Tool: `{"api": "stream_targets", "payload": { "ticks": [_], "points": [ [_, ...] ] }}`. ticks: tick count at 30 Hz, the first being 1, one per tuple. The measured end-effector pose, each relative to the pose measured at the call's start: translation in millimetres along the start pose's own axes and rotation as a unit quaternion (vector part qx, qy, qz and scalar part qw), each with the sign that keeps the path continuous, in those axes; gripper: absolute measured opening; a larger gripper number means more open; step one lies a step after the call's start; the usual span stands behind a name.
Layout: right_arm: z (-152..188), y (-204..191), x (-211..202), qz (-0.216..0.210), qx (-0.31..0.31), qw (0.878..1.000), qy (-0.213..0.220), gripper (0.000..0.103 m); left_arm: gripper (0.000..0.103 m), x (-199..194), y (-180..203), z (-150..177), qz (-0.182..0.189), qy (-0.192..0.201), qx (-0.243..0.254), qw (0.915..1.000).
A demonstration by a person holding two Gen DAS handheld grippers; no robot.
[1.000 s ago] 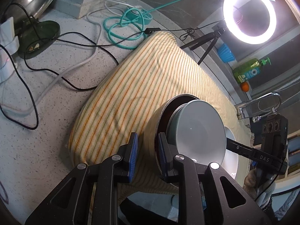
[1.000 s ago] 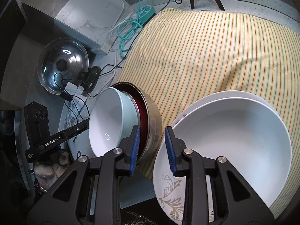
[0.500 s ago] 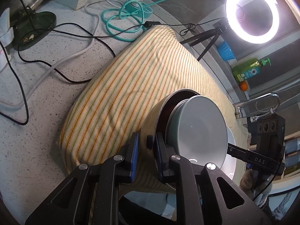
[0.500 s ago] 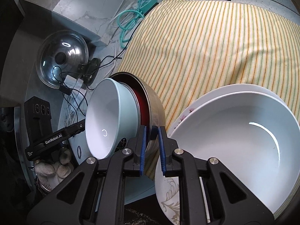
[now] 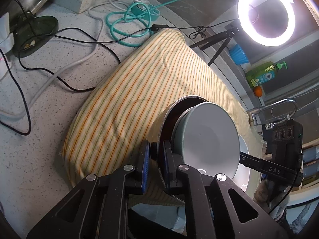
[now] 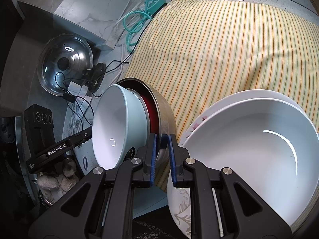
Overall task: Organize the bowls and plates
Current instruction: 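Close both grippers on the steel bowl stack rim and lift it, then carry the bowl stack onto the plate stack and lower it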
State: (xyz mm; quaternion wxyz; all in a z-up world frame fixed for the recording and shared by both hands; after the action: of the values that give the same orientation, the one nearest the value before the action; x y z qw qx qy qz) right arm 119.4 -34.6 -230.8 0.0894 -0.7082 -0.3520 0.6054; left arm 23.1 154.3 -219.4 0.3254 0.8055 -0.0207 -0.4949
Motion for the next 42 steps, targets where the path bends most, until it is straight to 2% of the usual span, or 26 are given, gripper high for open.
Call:
{"api": "stream_targets", "payload": {
  "ticks": [14, 19, 31, 36, 42],
  "points": [
    [1, -3, 0, 0.002, 0.0, 1.0, 0.003, 0.014, 0.009, -4, 3, -1, 0.0, 0.003, 0.003, 1.0],
    [-1, -8, -9, -0.002, -0.002, 1.0, 0.012, 0.014, 0.009, -14, 12, -6, 0.002, 0.015, 0.012, 0.9998],
    [-2, -3, -63, -0.003, 0.011, 0.998, 0.056, 0.014, 0.009, -31, 64, -20, 0.035, 0.034, 0.062, 0.9969],
    [5, 14, -86, 0.004, 0.03, 0.997, 0.076, 0.014, 0.009, -23, 89, -17, 0.052, 0.023, 0.089, 0.9944],
    [20, 39, -111, 0.019, 0.062, 0.993, 0.095, 0.014, 0.009, -3, 117, -7, 0.072, -0.008, 0.118, 0.9903]
  ]
}}
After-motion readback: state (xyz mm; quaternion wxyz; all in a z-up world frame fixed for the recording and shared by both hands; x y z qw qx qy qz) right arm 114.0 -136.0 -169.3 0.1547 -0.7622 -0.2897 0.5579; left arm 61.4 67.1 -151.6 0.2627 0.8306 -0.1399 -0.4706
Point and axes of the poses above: each gripper's, at about its wrist camera, not at the fingertips, and x roughly the way its jaws point, y to its right, z to its underside, the point moved 6 cm from there along x, roughly the way its jaws point, and after that the axes turned 1 degree about y, right-handed, at the moved point
